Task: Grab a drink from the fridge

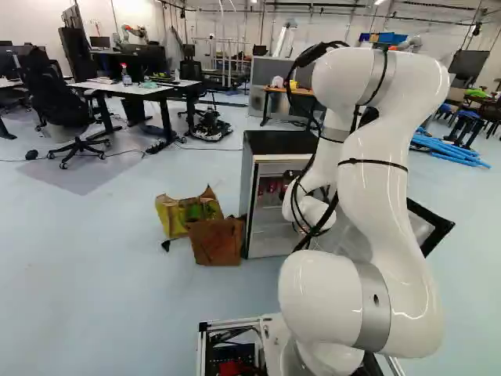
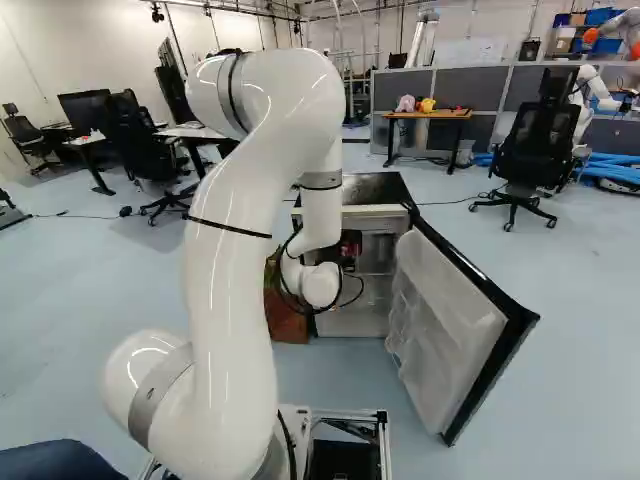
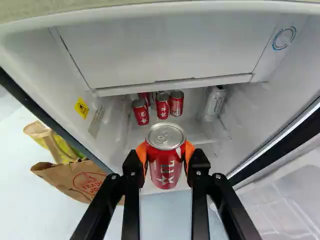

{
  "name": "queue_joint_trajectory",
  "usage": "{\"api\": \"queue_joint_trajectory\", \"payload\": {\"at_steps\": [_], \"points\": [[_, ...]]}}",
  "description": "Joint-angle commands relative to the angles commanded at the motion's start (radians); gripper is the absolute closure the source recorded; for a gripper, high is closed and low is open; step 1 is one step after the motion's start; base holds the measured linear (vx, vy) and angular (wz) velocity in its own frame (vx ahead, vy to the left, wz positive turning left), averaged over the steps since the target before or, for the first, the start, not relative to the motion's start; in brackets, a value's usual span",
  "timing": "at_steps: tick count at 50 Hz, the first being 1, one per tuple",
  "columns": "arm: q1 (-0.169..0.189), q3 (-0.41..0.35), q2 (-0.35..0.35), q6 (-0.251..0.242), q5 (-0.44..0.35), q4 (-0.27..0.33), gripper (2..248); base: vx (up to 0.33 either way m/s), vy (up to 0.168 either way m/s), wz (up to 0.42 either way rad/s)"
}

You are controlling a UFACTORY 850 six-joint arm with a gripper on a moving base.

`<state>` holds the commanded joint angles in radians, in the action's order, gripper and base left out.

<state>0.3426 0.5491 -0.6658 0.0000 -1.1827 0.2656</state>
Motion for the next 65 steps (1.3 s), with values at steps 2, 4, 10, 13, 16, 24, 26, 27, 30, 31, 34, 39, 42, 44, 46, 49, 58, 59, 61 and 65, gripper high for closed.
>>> {"api": "queue_joint_trajectory", "payload": {"at_steps": [2,4,10,13,16,24,26,27,30,31,34,39,42,44,46,49,58,59,61,65], "points": [[0.000,-0.014,0.014,0.000,0.000,0.000,155,0.000,0.000,0.000],[-0.001,-0.028,0.027,0.000,0.000,0.000,155,0.000,0.000,0.000],[-0.002,-0.070,0.068,0.000,0.000,0.000,155,0.000,0.000,0.000],[-0.002,-0.091,0.089,0.000,0.000,0.000,155,0.000,0.000,0.000],[-0.003,-0.111,0.110,0.000,0.000,0.000,155,0.000,0.000,0.000],[-0.003,-0.165,0.166,0.000,0.000,0.000,155,0.000,0.000,0.000],[-0.003,-0.177,0.179,0.000,0.000,0.000,155,0.000,0.000,0.000],[-0.003,-0.183,0.186,0.000,0.000,0.000,155,0.000,0.000,0.000],[-0.003,-0.199,0.205,0.000,0.000,0.000,155,0.000,0.000,0.000],[-0.002,-0.203,0.210,0.000,0.000,0.000,155,0.000,0.000,0.000],[-0.002,-0.212,0.225,0.000,0.000,0.000,155,0.000,0.000,0.000],[-0.002,-0.223,0.247,0.000,0.000,0.000,155,0.000,0.000,0.000],[-0.002,-0.227,0.258,0.000,0.000,0.000,155,0.000,0.000,0.000],[-0.002,-0.230,0.266,0.000,0.000,0.000,155,0.000,0.000,0.000],[-0.002,-0.233,0.273,0.000,0.000,0.000,155,0.000,0.000,0.000],[-0.002,-0.237,0.285,0.000,0.000,0.000,155,0.000,0.000,0.000],[-0.002,-0.249,0.319,0.000,0.000,0.000,155,0.000,0.000,0.000],[-0.002,-0.250,0.323,0.000,0.000,0.000,155,0.000,0.000,0.000],[-0.002,-0.253,0.330,0.000,0.000,0.000,155,0.000,0.000,0.000],[-0.002,-0.258,0.346,0.000,0.000,0.000,155,0.000,0.000,0.000]]}}
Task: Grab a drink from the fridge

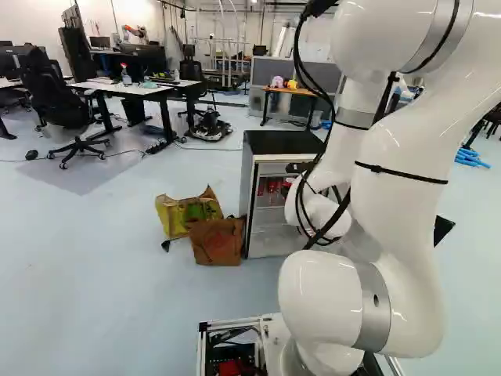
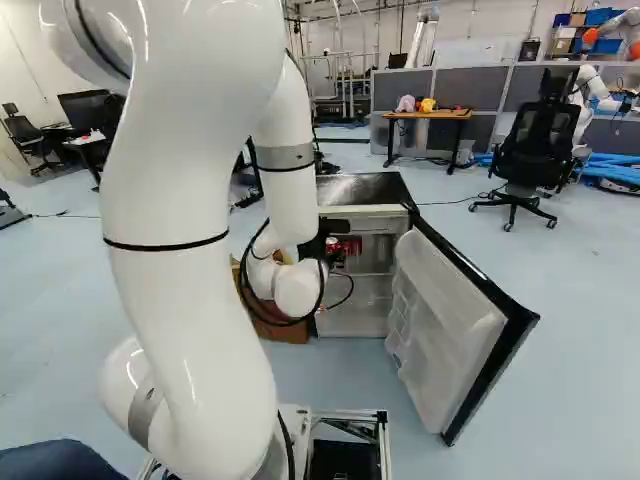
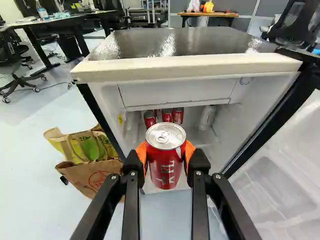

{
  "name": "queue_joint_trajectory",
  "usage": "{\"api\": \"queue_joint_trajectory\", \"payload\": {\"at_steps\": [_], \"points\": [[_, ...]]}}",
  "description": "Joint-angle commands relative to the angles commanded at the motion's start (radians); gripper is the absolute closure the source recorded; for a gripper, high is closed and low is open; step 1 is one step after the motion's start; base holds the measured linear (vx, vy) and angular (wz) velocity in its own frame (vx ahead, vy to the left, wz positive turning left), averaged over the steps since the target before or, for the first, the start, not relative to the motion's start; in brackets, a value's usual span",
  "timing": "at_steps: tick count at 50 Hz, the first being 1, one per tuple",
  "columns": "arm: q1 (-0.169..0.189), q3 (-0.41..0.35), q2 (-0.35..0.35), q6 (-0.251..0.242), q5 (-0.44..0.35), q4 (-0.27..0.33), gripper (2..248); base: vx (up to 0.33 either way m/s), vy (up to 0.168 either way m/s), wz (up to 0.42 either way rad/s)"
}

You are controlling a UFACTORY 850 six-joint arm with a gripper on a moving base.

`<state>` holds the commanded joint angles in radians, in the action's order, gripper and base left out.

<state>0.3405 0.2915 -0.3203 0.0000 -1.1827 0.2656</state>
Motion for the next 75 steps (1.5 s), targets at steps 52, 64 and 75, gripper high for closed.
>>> {"api": "queue_joint_trajectory", "payload": {"at_steps": [52,64,75], "points": [[-0.004,-0.039,0.179,0.000,0.104,0.000,155,0.000,0.000,0.000],[-0.007,-0.040,0.215,0.000,0.146,0.000,155,0.000,0.000,0.000],[-0.010,-0.037,0.244,0.000,0.177,0.000,155,0.000,0.000,0.000]]}}
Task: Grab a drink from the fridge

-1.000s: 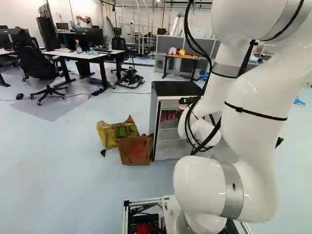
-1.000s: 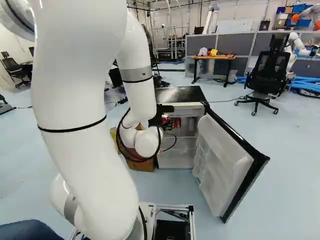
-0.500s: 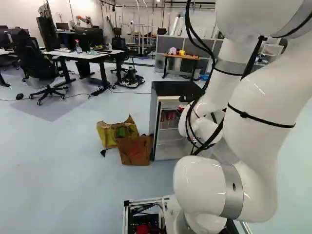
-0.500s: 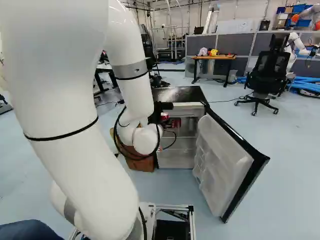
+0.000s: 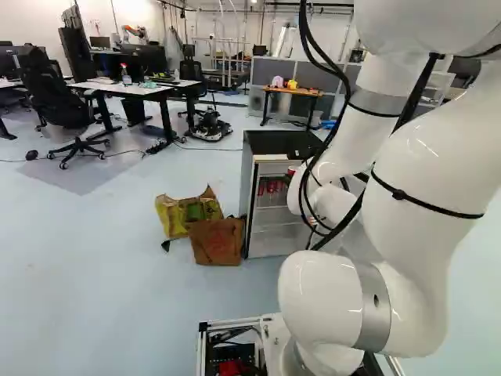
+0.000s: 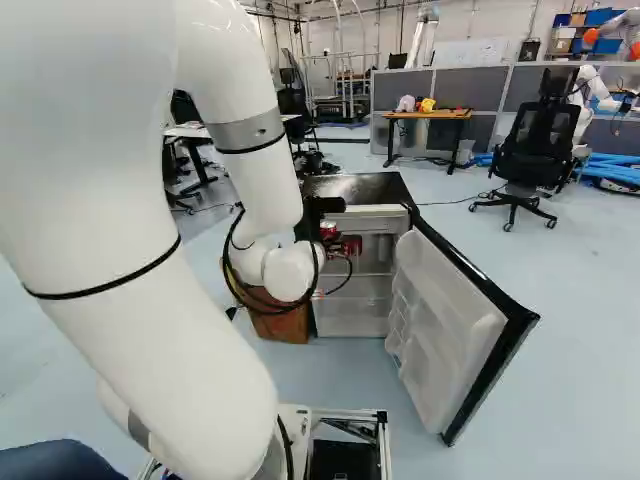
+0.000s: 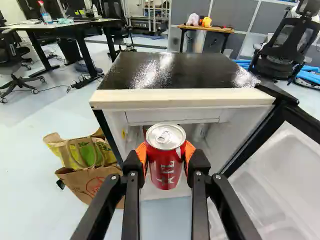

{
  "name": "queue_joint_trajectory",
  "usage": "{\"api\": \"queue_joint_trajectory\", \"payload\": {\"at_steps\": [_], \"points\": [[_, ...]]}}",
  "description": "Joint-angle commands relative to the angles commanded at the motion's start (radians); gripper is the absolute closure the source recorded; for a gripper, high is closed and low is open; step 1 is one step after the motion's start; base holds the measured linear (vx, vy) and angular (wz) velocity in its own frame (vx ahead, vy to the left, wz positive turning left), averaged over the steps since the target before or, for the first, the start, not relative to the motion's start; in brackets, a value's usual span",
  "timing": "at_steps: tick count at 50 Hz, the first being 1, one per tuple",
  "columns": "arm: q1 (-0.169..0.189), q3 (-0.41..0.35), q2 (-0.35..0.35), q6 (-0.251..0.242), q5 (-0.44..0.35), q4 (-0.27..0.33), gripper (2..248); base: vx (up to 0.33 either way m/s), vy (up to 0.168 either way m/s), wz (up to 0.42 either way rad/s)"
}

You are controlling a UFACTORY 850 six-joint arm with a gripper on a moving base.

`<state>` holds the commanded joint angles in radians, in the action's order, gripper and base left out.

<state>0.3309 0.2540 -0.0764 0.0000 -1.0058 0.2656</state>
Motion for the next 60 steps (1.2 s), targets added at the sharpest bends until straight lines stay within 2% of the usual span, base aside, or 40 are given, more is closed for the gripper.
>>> {"api": "queue_joint_trajectory", "payload": {"at_steps": [33,60], "points": [[-0.011,0.025,0.070,0.000,0.032,0.000,155,0.000,0.000,0.000],[-0.026,0.079,0.090,0.000,0.032,0.000,155,0.000,0.000,0.000]]}}
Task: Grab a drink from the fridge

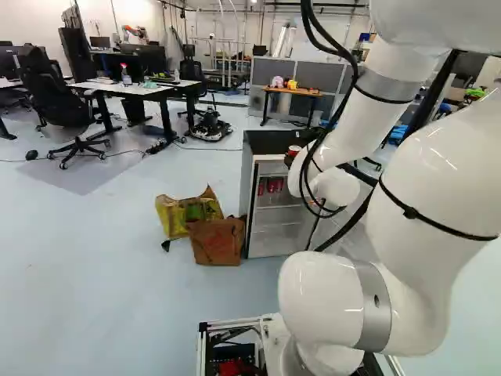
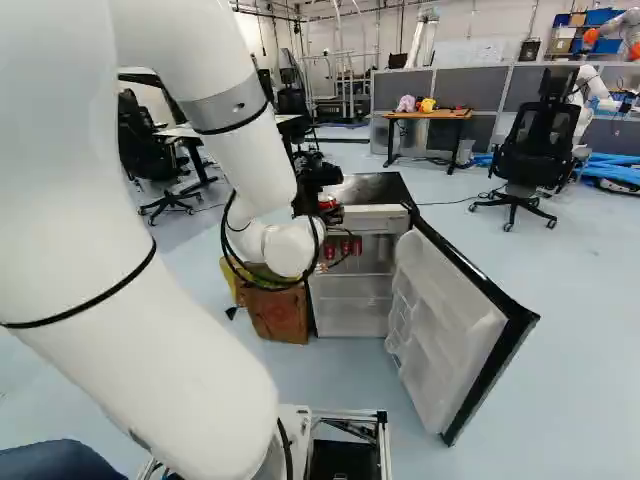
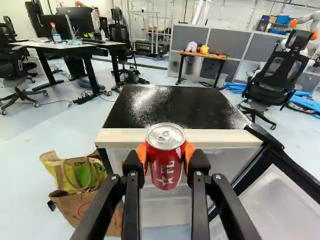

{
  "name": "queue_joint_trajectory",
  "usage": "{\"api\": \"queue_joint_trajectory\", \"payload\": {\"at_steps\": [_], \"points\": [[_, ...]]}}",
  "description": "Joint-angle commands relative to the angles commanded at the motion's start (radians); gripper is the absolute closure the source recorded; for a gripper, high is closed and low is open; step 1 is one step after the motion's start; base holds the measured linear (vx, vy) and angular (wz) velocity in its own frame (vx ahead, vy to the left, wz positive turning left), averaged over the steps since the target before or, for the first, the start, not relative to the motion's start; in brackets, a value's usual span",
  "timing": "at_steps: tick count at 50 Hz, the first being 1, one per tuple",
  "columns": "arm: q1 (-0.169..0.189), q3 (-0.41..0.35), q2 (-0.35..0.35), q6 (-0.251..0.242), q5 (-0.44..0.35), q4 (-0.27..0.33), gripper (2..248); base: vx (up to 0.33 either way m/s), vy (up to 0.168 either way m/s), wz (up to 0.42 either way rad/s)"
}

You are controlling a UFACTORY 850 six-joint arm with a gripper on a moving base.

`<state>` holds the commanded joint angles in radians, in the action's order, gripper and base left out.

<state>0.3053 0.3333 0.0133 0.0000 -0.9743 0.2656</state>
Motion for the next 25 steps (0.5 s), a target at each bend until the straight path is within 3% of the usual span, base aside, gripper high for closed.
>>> {"api": "queue_joint_trajectory", "payload": {"at_steps": [25], "points": [[-0.016,0.080,-0.019,0.000,0.000,0.000,155,0.000,0.000,0.000]]}}
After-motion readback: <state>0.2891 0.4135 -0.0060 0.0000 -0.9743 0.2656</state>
